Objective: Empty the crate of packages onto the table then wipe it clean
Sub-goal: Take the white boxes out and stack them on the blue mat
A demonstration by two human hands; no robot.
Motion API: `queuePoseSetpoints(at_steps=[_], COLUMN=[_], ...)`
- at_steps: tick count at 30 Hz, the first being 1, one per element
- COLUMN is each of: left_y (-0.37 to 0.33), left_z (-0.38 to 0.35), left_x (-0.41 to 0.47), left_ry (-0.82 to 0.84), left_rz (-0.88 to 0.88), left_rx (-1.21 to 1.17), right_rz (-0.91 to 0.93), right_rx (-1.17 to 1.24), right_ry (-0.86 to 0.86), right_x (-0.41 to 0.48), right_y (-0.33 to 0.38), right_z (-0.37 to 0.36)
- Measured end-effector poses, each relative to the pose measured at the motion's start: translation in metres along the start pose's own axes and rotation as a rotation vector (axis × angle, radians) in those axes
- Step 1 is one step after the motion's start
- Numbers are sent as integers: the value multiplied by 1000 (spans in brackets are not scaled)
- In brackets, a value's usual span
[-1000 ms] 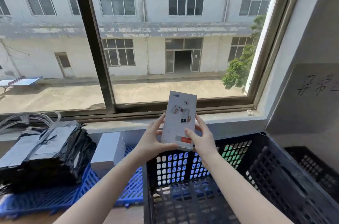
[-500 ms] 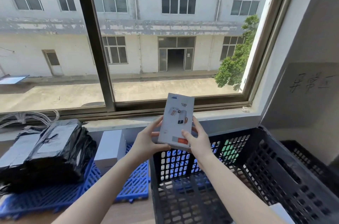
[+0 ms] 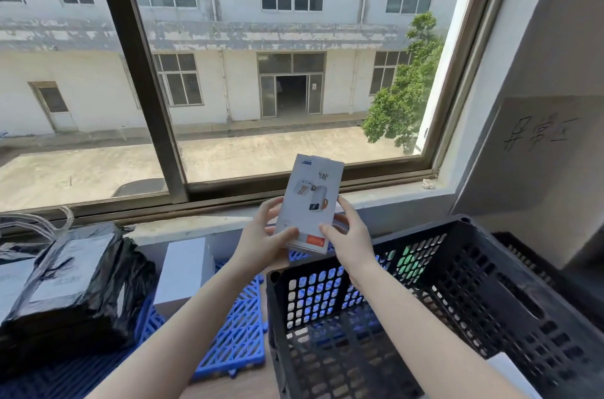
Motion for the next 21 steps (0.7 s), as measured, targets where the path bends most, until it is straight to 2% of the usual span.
queuePoseSetpoints(at_steps=[8, 11, 16, 21], left_y=[32, 57, 97, 129], left_z=[22, 24, 18, 10], left_x=[69, 92, 114, 131], left_ry=[93, 151, 209, 234], left_rz=[84, 125, 120, 140], left_rx=[-40, -20, 32, 3], right_rz=[-81, -110, -278, -320], right_rx=[-122, -255, -389, -540], right_ry=[-45, -15, 34, 77], right_x=[52, 72, 93, 110], right_y=[-3, -14, -43, -70], right_z=[-25, -42, -68, -77])
Point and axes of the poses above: each hand's wrist, its own x-axis towards the middle knuckle, its own z-axis out of the back of the hand, y = z × x, the point moved 6 cm from there along x, towards the middle knuckle, and after that the axes turned 8 degrees about -x, right-handed, at the moved point
